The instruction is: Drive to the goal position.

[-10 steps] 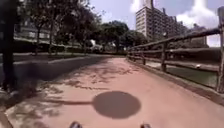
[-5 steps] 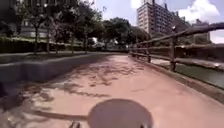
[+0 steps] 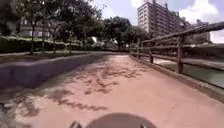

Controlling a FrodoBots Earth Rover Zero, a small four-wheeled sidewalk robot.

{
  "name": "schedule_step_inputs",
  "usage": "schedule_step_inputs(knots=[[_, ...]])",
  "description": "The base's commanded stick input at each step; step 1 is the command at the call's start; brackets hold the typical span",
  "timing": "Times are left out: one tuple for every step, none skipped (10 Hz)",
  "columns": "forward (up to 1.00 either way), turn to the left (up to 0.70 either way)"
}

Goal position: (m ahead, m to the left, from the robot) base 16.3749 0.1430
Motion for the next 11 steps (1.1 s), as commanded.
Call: schedule_step_inputs(knots=[[0.70, 0.00], [0.70, 0.00], [0.70, 0.00], [0.70, 0.00], [0.70, 0.00], [0.70, 0.00], [0.70, 0.00], [0.70, 0.00], [0.70, 0.00], [0.70, 0.00], [0.70, 0.00]])
